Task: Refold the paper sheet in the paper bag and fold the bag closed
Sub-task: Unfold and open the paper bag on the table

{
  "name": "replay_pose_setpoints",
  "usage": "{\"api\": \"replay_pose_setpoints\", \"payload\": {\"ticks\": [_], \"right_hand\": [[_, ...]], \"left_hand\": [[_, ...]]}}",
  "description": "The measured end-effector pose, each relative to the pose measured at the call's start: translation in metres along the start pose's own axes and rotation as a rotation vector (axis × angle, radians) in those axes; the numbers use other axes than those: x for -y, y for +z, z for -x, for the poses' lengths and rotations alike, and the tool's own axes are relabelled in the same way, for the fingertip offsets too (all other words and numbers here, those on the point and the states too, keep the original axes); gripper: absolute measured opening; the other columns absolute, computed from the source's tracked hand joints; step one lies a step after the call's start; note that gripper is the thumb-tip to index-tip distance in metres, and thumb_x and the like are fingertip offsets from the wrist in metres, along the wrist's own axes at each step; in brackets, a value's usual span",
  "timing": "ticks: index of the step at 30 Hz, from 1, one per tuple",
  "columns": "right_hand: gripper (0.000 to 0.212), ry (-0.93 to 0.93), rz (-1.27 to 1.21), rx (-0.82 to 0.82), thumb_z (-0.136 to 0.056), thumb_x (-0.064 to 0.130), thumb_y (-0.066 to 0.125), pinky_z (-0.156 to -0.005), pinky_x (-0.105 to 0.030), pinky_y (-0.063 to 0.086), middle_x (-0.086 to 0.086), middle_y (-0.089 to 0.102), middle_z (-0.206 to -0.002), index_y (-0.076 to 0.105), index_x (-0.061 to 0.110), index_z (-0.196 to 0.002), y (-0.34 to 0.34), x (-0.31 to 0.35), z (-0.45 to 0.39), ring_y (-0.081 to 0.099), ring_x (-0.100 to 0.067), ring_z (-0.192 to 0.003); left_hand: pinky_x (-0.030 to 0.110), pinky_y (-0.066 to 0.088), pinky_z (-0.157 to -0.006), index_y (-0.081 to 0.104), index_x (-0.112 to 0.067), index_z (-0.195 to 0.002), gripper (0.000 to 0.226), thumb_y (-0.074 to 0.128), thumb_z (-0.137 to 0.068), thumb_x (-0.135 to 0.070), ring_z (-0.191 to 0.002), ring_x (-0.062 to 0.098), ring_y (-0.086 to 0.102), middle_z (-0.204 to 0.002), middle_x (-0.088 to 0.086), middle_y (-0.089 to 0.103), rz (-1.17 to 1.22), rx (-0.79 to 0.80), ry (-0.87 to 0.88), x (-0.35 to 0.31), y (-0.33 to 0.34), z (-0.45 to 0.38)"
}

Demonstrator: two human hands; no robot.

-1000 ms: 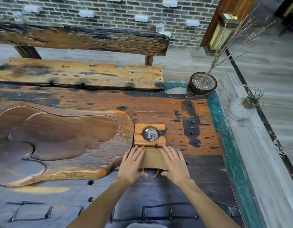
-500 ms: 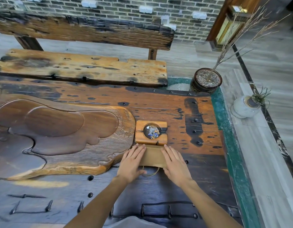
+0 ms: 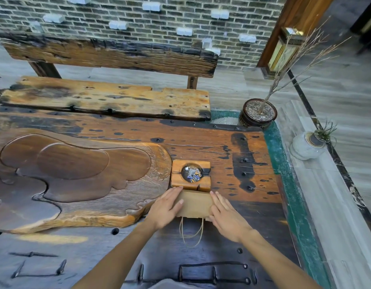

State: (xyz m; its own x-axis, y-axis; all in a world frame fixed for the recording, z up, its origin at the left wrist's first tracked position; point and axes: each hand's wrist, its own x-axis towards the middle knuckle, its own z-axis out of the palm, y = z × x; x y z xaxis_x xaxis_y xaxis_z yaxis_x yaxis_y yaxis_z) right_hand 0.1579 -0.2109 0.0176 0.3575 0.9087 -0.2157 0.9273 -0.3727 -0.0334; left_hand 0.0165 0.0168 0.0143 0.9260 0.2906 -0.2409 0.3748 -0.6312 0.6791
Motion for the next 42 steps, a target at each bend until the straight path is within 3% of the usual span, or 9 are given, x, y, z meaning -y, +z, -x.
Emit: {"api": "replay_pose_setpoints", "payload": {"ticks": [6, 10, 13, 14, 16, 23, 31, 36, 42], "right_hand": [[0.033, 0.087, -0.179, 0.116, -0.105, 0.025, 0.019, -0.125, -0.041, 0.011, -0.016, 0.001, -0.163, 0.047, 0.01, -0.112, -0.021, 0.001, 0.006, -0.002, -0.027, -0.152], [0.021, 0.173, -0.403, 0.115, -0.105, 0.028, 0.023, -0.119, -0.038, 0.029, -0.012, 0.024, -0.159, 0.039, 0.019, -0.097, -0.035, -0.002, 0.008, 0.02, -0.022, -0.15], [0.018, 0.237, -0.524, 0.065, -0.104, 0.034, 0.023, -0.08, -0.043, 0.049, -0.004, 0.061, -0.108, 0.03, 0.027, -0.089, -0.044, -0.005, 0.012, 0.06, -0.02, -0.1], [0.019, 0.247, -0.538, 0.054, -0.104, 0.036, 0.023, -0.067, -0.041, 0.046, 0.001, 0.056, -0.085, 0.028, 0.027, -0.087, -0.048, -0.005, 0.014, 0.055, -0.017, -0.075], [0.019, 0.255, -0.542, 0.03, -0.104, 0.035, 0.024, -0.055, -0.034, 0.032, 0.005, 0.042, -0.066, 0.028, 0.026, -0.088, -0.055, -0.005, 0.017, 0.038, -0.015, -0.056], [0.018, 0.325, -0.536, -0.019, -0.104, 0.037, 0.024, -0.064, -0.041, 0.045, -0.007, 0.059, -0.074, 0.029, 0.026, -0.09, -0.058, -0.009, 0.024, 0.056, -0.028, -0.066], [0.021, 0.352, -0.518, -0.06, -0.103, 0.041, 0.021, -0.055, -0.035, 0.035, 0.001, 0.05, -0.062, 0.031, 0.026, -0.092, -0.067, -0.006, 0.03, 0.056, -0.028, -0.059], [0.022, 0.365, -0.507, -0.048, -0.103, 0.041, 0.02, -0.058, -0.039, 0.044, -0.002, 0.057, -0.065, 0.032, 0.024, -0.094, -0.066, 0.001, 0.036, 0.058, -0.027, -0.06], [0.02, 0.382, -0.562, -0.004, -0.103, 0.039, 0.023, -0.054, -0.035, 0.036, 0.002, 0.052, -0.062, 0.034, 0.024, -0.093, -0.067, 0.009, 0.043, 0.058, -0.025, -0.061]], "left_hand": [[0.035, 0.005, -0.125, 0.016, -0.036, -0.156, 0.072, 0.036, -0.088, -0.024, -0.147, -0.004, -0.003, -0.164, -0.021, 0.008, 0.056, 0.099, 0.003, 0.002, -0.017, 0.014], [0.041, 0.012, -0.127, 0.015, -0.036, -0.156, 0.092, 0.049, -0.071, -0.038, -0.152, 0.005, 0.005, -0.166, -0.013, 0.011, 0.233, 0.111, -0.065, -0.003, -0.028, 0.025], [0.043, 0.021, -0.124, 0.012, -0.043, -0.155, 0.1, 0.066, -0.072, -0.032, -0.151, 0.009, 0.014, -0.167, -0.011, 0.012, 0.332, 0.148, -0.128, -0.006, -0.026, 0.031], [0.044, 0.023, -0.124, 0.01, -0.045, -0.154, 0.103, 0.072, -0.072, -0.031, -0.152, 0.009, 0.015, -0.166, -0.012, 0.013, 0.371, 0.157, -0.139, -0.006, -0.023, 0.032], [0.043, 0.021, -0.125, 0.009, -0.041, -0.155, 0.11, 0.08, -0.071, -0.044, -0.152, 0.009, 0.016, -0.166, -0.012, 0.015, 0.393, 0.143, -0.147, -0.009, -0.016, 0.034], [0.029, 0.037, -0.113, 0.015, -0.026, -0.157, 0.109, 0.074, -0.073, -0.061, -0.136, 0.008, 0.044, -0.159, -0.004, 0.038, 0.302, -0.045, -0.172, -0.03, -0.003, 0.039], [0.042, 0.045, -0.102, 0.008, -0.029, -0.157, 0.108, 0.05, -0.073, -0.084, -0.136, 0.024, 0.049, -0.161, -0.001, 0.035, 0.081, -0.132, -0.287, -0.064, 0.001, 0.046], [0.042, 0.045, -0.101, 0.013, -0.022, -0.156, 0.093, 0.045, -0.086, -0.073, -0.138, 0.03, 0.046, -0.158, 0.007, 0.039, -0.025, -0.156, -0.353, -0.078, 0.003, 0.052], [0.043, 0.055, -0.08, 0.037, -0.021, -0.142, 0.044, 0.037, -0.102, -0.039, -0.099, 0.034, 0.07, -0.104, 0.012, 0.075, -0.083, -0.227, -0.274, -0.064, 0.008, 0.059]]}}
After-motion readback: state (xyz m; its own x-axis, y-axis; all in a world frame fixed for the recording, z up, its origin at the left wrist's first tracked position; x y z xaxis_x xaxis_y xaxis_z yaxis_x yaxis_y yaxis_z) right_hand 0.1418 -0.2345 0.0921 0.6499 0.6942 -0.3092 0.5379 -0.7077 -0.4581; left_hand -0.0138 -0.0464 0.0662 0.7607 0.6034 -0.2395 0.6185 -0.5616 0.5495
